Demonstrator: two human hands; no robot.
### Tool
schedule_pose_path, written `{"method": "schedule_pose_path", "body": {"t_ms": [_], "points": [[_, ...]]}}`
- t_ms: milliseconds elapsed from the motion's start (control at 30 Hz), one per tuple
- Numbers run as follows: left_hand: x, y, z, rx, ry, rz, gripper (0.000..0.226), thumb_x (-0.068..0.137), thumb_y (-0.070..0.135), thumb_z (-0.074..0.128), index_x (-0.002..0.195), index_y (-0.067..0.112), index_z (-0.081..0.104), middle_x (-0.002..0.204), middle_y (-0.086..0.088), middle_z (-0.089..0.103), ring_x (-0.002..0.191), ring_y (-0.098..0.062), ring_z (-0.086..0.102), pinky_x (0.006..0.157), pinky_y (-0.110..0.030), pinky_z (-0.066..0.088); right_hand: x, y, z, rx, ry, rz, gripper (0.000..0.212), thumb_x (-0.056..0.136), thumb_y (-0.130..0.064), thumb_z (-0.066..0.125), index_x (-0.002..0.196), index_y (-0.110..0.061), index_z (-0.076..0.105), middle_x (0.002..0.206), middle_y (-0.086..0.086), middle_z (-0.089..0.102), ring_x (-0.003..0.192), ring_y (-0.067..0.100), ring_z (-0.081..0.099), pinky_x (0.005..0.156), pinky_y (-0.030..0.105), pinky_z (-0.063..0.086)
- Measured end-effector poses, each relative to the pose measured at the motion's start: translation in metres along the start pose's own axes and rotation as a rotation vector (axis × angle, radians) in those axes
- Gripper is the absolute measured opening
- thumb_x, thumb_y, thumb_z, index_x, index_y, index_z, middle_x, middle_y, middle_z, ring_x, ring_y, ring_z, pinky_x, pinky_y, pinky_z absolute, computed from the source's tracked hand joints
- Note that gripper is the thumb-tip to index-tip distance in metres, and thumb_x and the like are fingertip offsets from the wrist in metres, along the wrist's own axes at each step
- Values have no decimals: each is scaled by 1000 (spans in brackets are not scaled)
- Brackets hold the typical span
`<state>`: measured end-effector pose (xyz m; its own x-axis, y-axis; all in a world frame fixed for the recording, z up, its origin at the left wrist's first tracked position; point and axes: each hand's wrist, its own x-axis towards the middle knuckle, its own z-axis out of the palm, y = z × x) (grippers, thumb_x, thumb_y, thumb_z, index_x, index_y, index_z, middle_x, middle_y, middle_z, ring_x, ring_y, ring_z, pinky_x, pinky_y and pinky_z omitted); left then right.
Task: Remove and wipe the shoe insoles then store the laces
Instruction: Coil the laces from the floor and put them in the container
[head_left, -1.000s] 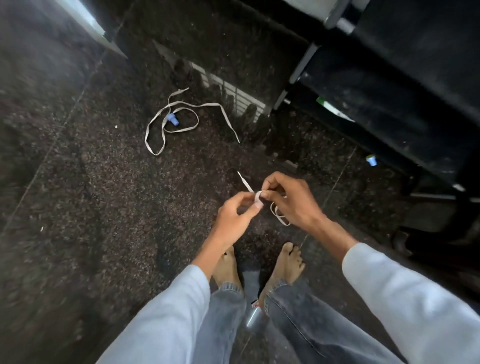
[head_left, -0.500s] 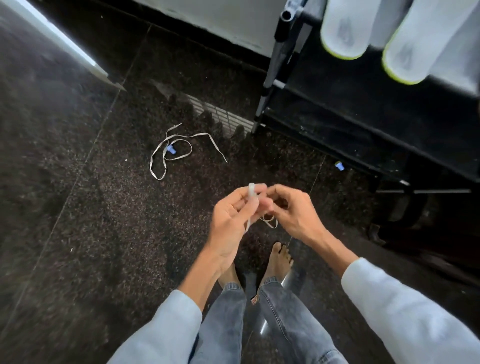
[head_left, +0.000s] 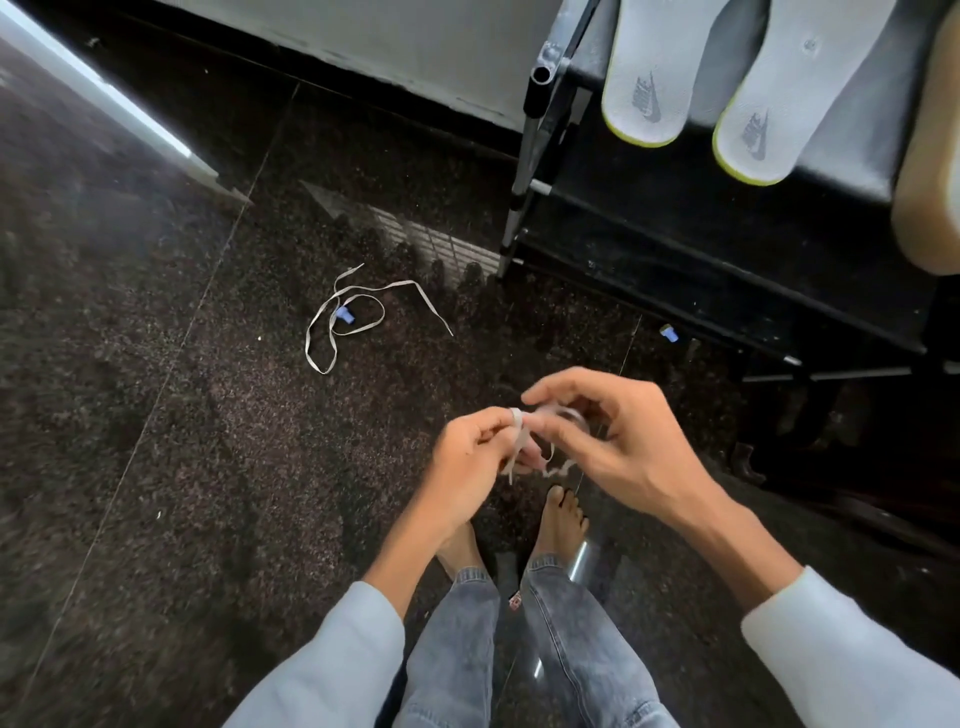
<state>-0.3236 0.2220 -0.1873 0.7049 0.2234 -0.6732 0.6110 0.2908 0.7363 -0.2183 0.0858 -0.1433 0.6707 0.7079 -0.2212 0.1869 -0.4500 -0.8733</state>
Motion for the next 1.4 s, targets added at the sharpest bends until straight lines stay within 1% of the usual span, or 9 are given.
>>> {"method": "schedule_pose_path", "body": {"t_ms": [167,300,533,700,867,933,1067,1200,1400], "points": [[-21,11,7,-308,-158,-62,35,94,-4,37,103,-2,71,78,-11,70,69,-21,69,72,-28,59,21,20,11,-20,13,85,7,89,-20,73,95,-17,74,80,-10,71,70,0,65,65,12,47],[-20,19,7,-548,-54,-25,34,102,11,40,107,-1,71,84,-13,72,74,-19,70,75,-28,60,0,35,29,-131,-184,86,17,94,-16,59,81,-19,70,72,-10,69,68,1,63,61,15,44],[-9,9,2,-217,204,50,30,106,18,44,115,3,68,104,-15,76,96,-21,74,83,-27,60,-20,13,25,-298,-408,-31,19,95,-40,59,93,-24,68,76,-10,64,69,8,57,64,26,45],[-11,9,-5,2,68,-9,34,106,20,44,106,4,74,97,-16,77,88,-24,74,83,-35,60,7,-6,-1,-130,-223,-39,11,91,-31,69,90,-20,72,80,-9,71,71,6,66,63,23,51],[-21,27,0,-331,-103,-135,53,103,39,36,96,2,73,81,-15,74,68,-20,70,71,-29,59,38,9,1,5,-146,60,10,90,-28,71,92,-18,71,79,-5,71,68,8,64,63,19,50],[-20,32,0,-500,-122,-129,59,97,47,37,100,0,73,86,-16,75,73,-21,73,73,-29,61,35,19,11,-7,-217,88,7,94,-22,65,95,-19,72,84,-6,73,75,7,66,69,26,55],[-11,37,-7,-666,-27,-93,57,102,44,32,109,1,69,99,-17,76,89,-22,75,82,-29,61,9,24,29,-84,-330,100,25,101,-15,49,83,-23,65,69,-15,64,66,-2,61,63,14,41],[-4,34,-14,-507,90,-70,52,106,40,32,117,2,66,114,-18,74,106,-25,72,95,-33,57,-2,17,27,-222,-470,25,26,100,-38,54,86,-18,62,67,-11,56,59,6,49,59,21,38],[-5,27,-14,-95,60,-80,55,106,38,32,98,3,74,93,-23,76,73,-18,74,67,-23,60,21,-2,7,-87,-238,-30,13,94,-30,67,89,-18,70,76,-11,69,69,5,65,62,24,50]]}}
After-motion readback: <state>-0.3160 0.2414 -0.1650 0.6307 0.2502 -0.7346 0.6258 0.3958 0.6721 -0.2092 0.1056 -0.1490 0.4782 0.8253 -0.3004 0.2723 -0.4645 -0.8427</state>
